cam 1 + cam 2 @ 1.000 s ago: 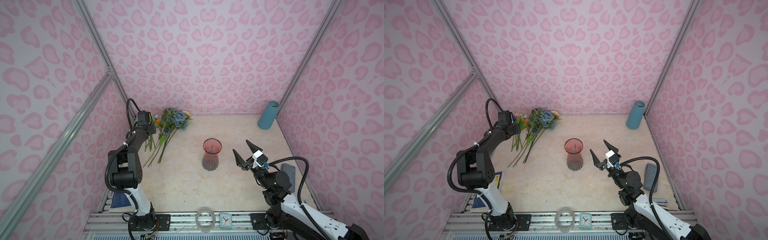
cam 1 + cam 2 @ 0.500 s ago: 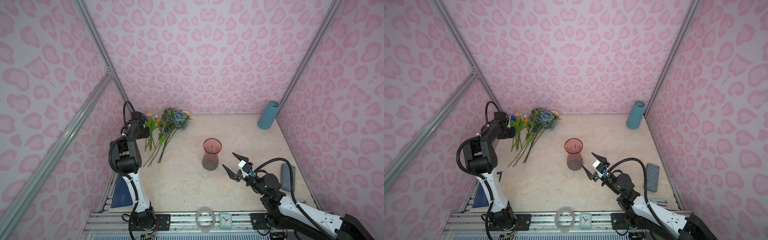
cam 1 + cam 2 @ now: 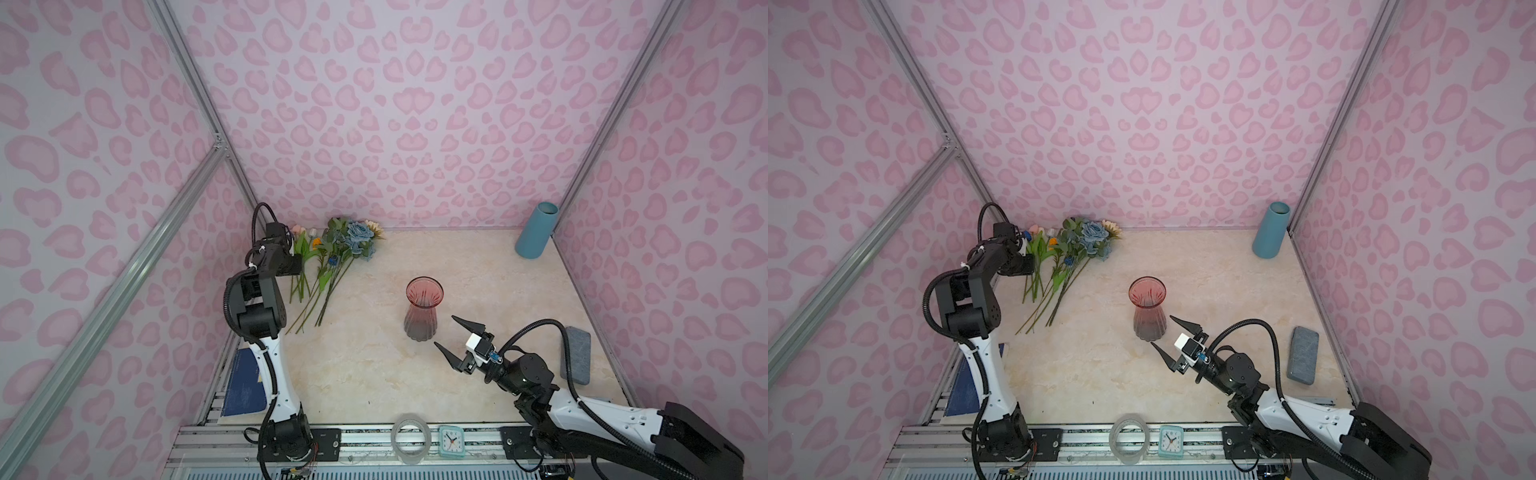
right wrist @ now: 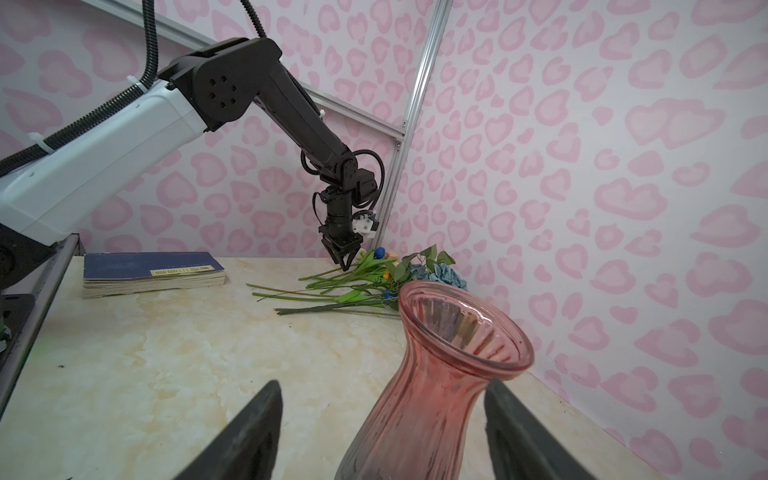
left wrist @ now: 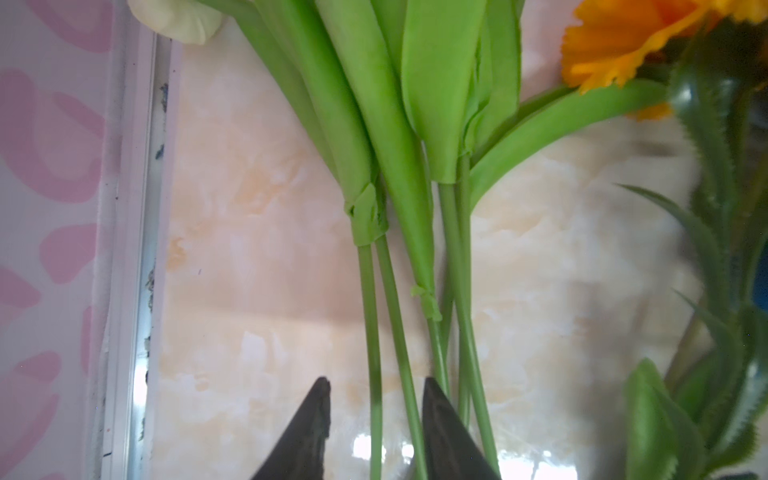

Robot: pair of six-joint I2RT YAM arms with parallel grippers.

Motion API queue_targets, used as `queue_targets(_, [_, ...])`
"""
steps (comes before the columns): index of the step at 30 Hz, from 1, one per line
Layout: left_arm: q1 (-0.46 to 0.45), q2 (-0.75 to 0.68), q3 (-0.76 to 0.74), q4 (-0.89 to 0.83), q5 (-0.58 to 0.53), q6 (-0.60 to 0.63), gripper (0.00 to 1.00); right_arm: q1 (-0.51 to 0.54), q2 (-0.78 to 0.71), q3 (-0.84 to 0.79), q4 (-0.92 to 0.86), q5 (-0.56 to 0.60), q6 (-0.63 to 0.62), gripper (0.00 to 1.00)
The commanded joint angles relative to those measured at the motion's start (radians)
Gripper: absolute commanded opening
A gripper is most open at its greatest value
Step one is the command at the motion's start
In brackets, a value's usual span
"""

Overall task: Arrange the flowers into the vase
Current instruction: 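Release the vase and draw back the right gripper while the left lowers onto tulips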

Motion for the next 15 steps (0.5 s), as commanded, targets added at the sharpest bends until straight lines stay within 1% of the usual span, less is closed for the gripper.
queue_targets(1, [-0.002,0.020,0.031,-0.028,-0.009,0.020,0.37,0.005,0.008,-0.012,0.055,0.014,0.005,0.76])
queue_targets(3, [-0.003,0.032,0.045,-0.037,-0.029,0.018,0.28,0.010,0.003,-0.016,0.062,0.015,0.005,0.76])
queue_targets(8, [-0.005,0.057,0.070,-0.063,-0.059,0.020,0.27,0.017,-0.046,-0.036,0.057,0.049,-0.001,0.76])
queue_targets(12, [-0.005,0.074,0.090,-0.088,-0.058,0.022,0.26,0.015,-0.093,-0.056,0.051,0.089,-0.007,0.76])
queue_targets(13, [-0.006,0.079,0.096,-0.094,-0.061,0.023,0.25,0.016,-0.099,-0.058,0.049,0.100,-0.011,0.76])
queue_targets(15, [-0.006,0.083,0.105,-0.100,-0.064,0.019,0.20,0.017,-0.101,-0.062,0.048,0.121,-0.017,0.76])
